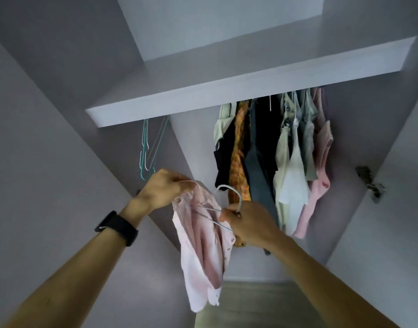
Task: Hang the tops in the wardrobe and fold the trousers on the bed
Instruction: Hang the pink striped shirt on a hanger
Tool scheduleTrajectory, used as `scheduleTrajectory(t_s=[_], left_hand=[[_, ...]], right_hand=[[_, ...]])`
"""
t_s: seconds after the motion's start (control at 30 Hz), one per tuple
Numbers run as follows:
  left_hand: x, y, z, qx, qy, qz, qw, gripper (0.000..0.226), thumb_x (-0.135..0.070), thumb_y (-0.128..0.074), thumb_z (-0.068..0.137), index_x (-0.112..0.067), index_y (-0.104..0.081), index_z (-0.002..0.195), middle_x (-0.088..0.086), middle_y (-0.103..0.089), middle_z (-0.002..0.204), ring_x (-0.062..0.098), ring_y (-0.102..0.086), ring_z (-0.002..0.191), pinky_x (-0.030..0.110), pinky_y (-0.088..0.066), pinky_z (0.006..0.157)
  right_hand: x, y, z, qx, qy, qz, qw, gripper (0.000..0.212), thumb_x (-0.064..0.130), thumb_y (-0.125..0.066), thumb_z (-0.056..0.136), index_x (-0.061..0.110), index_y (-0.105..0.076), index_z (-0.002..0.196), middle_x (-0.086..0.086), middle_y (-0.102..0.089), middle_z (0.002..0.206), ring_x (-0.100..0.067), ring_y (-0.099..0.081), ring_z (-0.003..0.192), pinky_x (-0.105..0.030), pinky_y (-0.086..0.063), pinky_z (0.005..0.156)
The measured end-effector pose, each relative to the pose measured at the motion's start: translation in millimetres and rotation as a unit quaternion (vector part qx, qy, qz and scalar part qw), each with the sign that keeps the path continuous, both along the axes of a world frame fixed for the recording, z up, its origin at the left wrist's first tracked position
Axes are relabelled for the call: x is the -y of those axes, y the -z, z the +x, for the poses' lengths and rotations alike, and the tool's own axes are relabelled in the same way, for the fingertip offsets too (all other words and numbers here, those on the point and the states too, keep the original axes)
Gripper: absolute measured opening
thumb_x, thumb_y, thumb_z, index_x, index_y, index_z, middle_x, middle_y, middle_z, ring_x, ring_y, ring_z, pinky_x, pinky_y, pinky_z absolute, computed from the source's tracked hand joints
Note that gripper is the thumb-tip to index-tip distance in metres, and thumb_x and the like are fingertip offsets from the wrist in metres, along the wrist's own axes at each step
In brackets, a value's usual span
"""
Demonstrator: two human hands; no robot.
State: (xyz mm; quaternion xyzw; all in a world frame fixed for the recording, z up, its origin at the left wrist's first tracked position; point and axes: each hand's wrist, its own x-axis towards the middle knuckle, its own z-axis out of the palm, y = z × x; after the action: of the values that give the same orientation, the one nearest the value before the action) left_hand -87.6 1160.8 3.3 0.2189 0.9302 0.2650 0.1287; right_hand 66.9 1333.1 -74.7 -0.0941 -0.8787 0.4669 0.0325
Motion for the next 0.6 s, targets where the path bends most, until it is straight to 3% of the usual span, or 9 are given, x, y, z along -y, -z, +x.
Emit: scheduleTrajectory(t_s=[0.1, 0.2, 0.27, 0.33, 0.4, 0.47, 0.6], left_hand=[[0, -5, 2, -0.017, -0.007, 0.01, 1.0, 0.006, -0.038, -0.074, 0.089, -0.038, -0.08, 0.086, -0.016, -0.074, 0.077, 0.005, -0.068, 0.081, 0.02, -0.052, 0.073], [7, -8, 7, -0.035, 0.01, 0.012, 0.999, 0.013, -0.033, -0.075, 0.089, -0.03, -0.08, 0.101, -0.028, -0.07, 0.075, -0.011, -0.06, 0.069, 0.002, -0.04, 0.062], [13, -9, 11, -0.073, 0.022, -0.01, 0.997, 0.017, -0.029, -0.074, 0.091, -0.025, -0.079, 0.107, -0.021, -0.071, 0.089, -0.007, -0.058, 0.077, -0.003, -0.037, 0.062], [21, -15, 17, -0.102, 0.02, -0.046, 0.994, 0.018, -0.028, -0.071, 0.093, -0.022, -0.079, 0.107, -0.017, -0.069, 0.09, 0.003, -0.06, 0.084, 0.001, -0.039, 0.062], [32, -20, 16, -0.105, 0.007, -0.069, 0.992, 0.017, -0.031, -0.071, 0.092, -0.022, -0.08, 0.103, -0.016, -0.069, 0.088, 0.009, -0.066, 0.087, 0.013, -0.046, 0.069], [38, -24, 17, -0.093, 0.004, -0.052, 0.994, 0.015, -0.031, -0.073, 0.091, -0.023, -0.081, 0.1, -0.016, -0.07, 0.087, 0.002, -0.066, 0.082, 0.017, -0.05, 0.074], [20, -30, 32, -0.082, 0.042, -0.008, 0.996, 0.009, -0.023, -0.072, 0.091, -0.023, -0.081, 0.095, -0.026, -0.066, 0.08, -0.015, -0.059, 0.074, -0.001, -0.04, 0.067]], right_hand=[[13, -8, -4, -0.007, -0.038, -0.06, 0.997, 0.036, 0.026, -0.054, 0.098, 0.019, -0.071, 0.067, 0.005, -0.051, 0.045, -0.01, -0.046, 0.042, -0.026, -0.037, 0.049], [11, -22, -3, -0.03, -0.028, -0.095, 0.995, 0.034, 0.022, -0.057, 0.097, 0.027, -0.073, 0.067, 0.011, -0.049, 0.042, -0.007, -0.043, 0.042, -0.022, -0.034, 0.051], [-1, -32, -1, -0.036, -0.025, -0.098, 0.994, 0.033, 0.019, -0.06, 0.094, 0.029, -0.074, 0.066, 0.009, -0.047, 0.044, -0.008, -0.041, 0.045, -0.024, -0.034, 0.053], [-19, -39, 4, -0.035, -0.025, -0.117, 0.992, 0.032, 0.019, -0.063, 0.092, 0.026, -0.077, 0.064, 0.004, -0.041, 0.047, -0.011, -0.038, 0.047, -0.026, -0.034, 0.055], [-37, -44, 7, -0.034, -0.015, -0.161, 0.986, 0.035, 0.017, -0.065, 0.091, 0.025, -0.075, 0.058, -0.005, -0.039, 0.052, -0.017, -0.039, 0.053, -0.03, -0.036, 0.059], [-39, -44, -1, -0.028, -0.011, -0.167, 0.986, 0.039, 0.015, -0.064, 0.089, 0.024, -0.072, 0.052, -0.002, -0.041, 0.051, -0.016, -0.041, 0.052, -0.031, -0.038, 0.06], [15, -30, -33, 0.052, -0.081, -0.097, 0.991, 0.04, 0.024, -0.059, 0.091, 0.032, -0.072, 0.053, 0.013, -0.057, 0.048, -0.004, -0.051, 0.048, -0.02, -0.042, 0.056]])
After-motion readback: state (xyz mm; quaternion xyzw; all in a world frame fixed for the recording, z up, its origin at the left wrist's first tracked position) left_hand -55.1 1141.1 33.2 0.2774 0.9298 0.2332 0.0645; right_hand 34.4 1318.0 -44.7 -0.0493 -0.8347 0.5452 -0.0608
